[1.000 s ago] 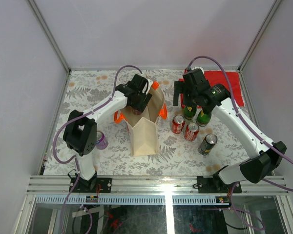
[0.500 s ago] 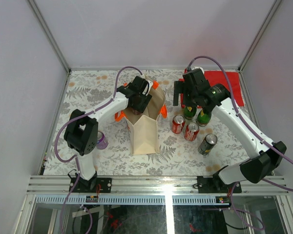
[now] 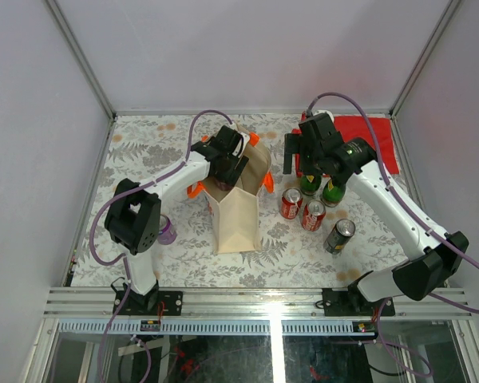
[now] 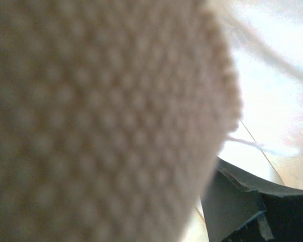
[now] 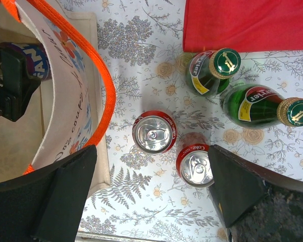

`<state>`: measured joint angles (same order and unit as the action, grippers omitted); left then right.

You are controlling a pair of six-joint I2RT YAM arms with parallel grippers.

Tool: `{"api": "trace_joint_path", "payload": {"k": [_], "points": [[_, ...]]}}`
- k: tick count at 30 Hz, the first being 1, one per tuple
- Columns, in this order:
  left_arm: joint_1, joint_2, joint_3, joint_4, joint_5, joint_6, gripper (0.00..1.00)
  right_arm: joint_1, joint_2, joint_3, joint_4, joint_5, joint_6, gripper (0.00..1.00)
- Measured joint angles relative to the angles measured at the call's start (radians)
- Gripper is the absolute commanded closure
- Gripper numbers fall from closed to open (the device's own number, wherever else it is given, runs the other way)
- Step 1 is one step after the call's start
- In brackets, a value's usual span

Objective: Place the beverage into the canvas bag
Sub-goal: Place the drink in the canvas bag.

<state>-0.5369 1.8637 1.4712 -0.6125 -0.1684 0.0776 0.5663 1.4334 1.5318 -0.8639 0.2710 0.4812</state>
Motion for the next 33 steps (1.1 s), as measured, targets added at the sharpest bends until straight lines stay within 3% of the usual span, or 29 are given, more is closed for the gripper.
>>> {"api": "trace_joint_path", "payload": {"k": [17, 33], "points": [[0.0, -0.005, -0.002, 0.006, 0.0, -0.006, 0.25, 0.0, 0.0, -0.008, 0.0, 0.0, 0.0, 0.01], [-0.006, -0.134, 0.093, -0.072, 0.056, -0.027, 0.25, 0.0, 0.0, -0.017, 0.001, 0.0, -0.002, 0.01]]}}
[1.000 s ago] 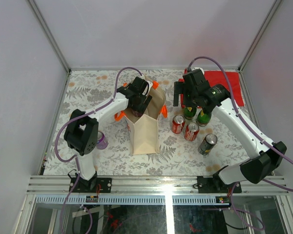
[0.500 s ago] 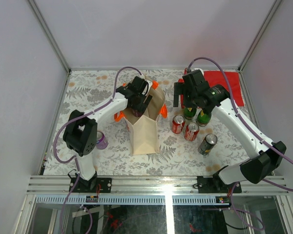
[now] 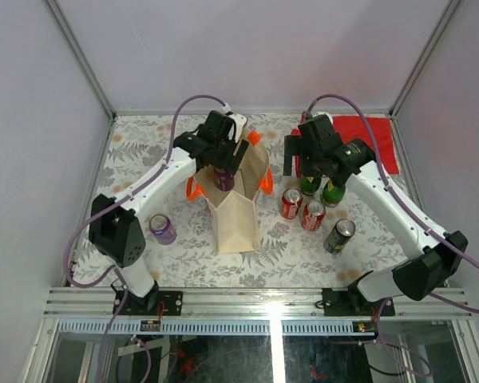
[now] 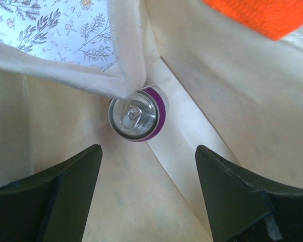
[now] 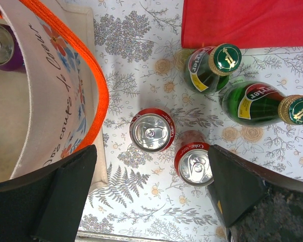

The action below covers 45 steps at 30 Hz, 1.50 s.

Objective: Place the beverage into the canvas bag
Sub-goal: Place the drink in the canvas bag, then pick up the drink from the center of the board.

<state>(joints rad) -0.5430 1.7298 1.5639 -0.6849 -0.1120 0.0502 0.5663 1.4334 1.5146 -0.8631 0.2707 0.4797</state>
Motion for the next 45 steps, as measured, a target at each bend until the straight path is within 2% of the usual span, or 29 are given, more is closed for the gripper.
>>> {"api": "trace_joint_path", "payload": {"k": [8, 10, 16, 19, 26, 31, 35, 41, 45], "points": [[0.0, -0.11, 0.048, -0.032, 0.07, -0.018, 0.26, 0.0, 0.0, 0.003, -0.001, 0.001, 0.001, 0.01], [0.0, -0.151, 0.072, -0.031, 0.08, -0.018, 0.23, 0.0, 0.0, 0.01, -0.002, 0.001, 0.002, 0.01], [0.023, -0.297, 0.113, -0.016, 0.085, -0.023, 0.21, -0.001, 0.017, 0.083, -0.03, 0.002, -0.006, 0.01], [0.101, -0.323, 0.129, -0.018, 0.094, -0.035, 0.21, -0.008, 0.039, 0.127, -0.039, 0.0, -0.029, 0.01], [0.382, -0.333, 0.084, -0.097, 0.145, -0.042, 0.21, -0.024, 0.089, 0.179, -0.046, -0.014, -0.058, 0.01], [0.43, -0.367, -0.004, -0.223, 0.252, 0.089, 0.21, -0.03, 0.119, 0.187, -0.053, -0.037, -0.058, 0.01], [0.456, -0.425, -0.115, -0.331, 0.339, 0.27, 0.21, -0.033, 0.143, 0.203, -0.071, -0.037, -0.058, 0.01], [0.478, -0.465, -0.237, -0.411, 0.384, 0.46, 0.22, -0.04, 0.144, 0.203, -0.081, -0.036, -0.058, 0.01], [0.479, -0.452, -0.318, -0.431, 0.386, 0.532, 0.21, -0.042, 0.144, 0.204, -0.097, -0.036, -0.056, 0.01]]}}
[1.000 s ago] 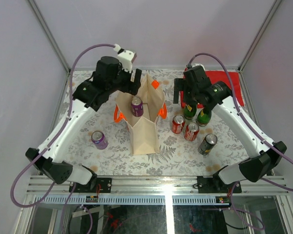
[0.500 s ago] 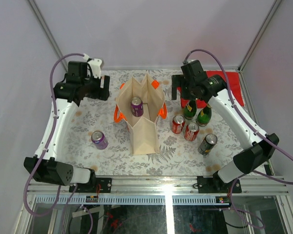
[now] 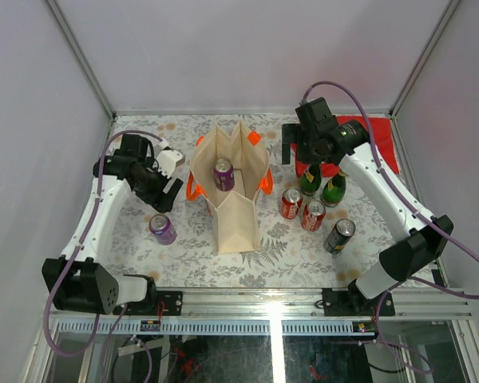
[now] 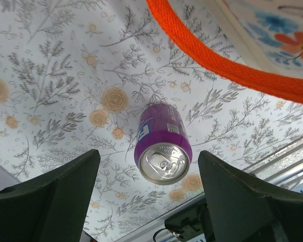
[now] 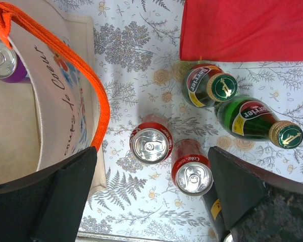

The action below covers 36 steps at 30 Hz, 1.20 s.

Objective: Place the beverage into the canvas bag
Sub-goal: Pick up the drink from the center of the board.

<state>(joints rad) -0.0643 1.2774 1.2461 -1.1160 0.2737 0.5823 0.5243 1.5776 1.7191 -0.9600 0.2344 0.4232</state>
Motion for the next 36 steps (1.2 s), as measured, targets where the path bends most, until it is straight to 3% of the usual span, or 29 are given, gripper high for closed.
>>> {"api": "trace_joint_path", "payload": {"k": [13, 36], "points": [[0.002, 0.106, -0.051, 0.001, -0.014, 0.088, 0.22, -0.001, 0.028, 0.005, -0.002, 0.003, 0.015, 0.01], [0.002, 0.138, -0.076, -0.03, -0.042, 0.125, 0.23, -0.01, 0.069, 0.056, -0.016, 0.016, 0.042, 0.01]]}}
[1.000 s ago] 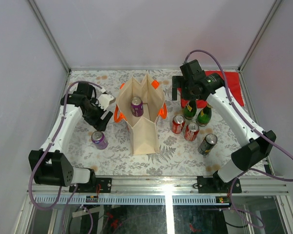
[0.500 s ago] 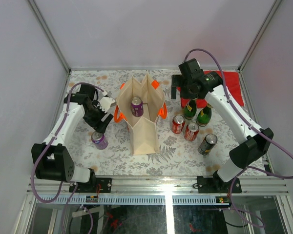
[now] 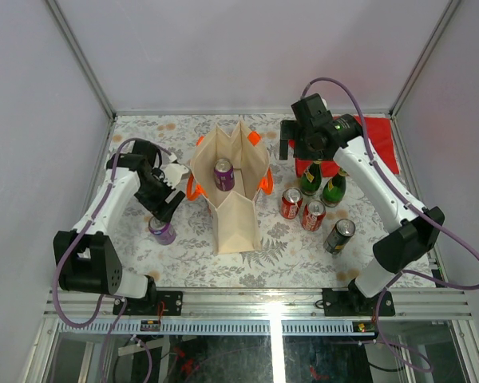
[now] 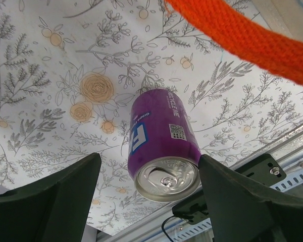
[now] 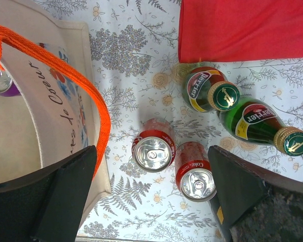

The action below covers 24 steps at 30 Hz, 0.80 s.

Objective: Place the beverage into the canvas bag
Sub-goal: Pick up the drink from the center of the board.

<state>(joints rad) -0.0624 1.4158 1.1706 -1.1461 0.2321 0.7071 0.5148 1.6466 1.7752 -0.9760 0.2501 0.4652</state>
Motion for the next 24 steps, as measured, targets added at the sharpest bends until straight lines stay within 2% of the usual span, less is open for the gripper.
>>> {"api": "trace_joint_path", "payload": {"k": [12, 16, 20, 24], "points": [[0.0, -0.001, -0.057, -0.012, -0.023, -0.002, 0.25, -0.001, 0.001, -0.004, 0.001, 0.0, 0.007, 0.01], [0.0, -0.007, -0.083, -0.015, -0.029, -0.002, 0.28, -0.001, 0.001, -0.006, 0.0, 0.0, 0.008, 0.01], [0.0, -0.012, -0.101, -0.017, -0.035, -0.005, 0.36, -0.002, 0.001, -0.01, 0.001, 0.0, 0.008, 0.01], [0.0, -0.013, -0.101, -0.018, -0.035, -0.009, 0.54, -0.003, 0.001, -0.02, 0.0, 0.0, 0.013, 0.01]]}}
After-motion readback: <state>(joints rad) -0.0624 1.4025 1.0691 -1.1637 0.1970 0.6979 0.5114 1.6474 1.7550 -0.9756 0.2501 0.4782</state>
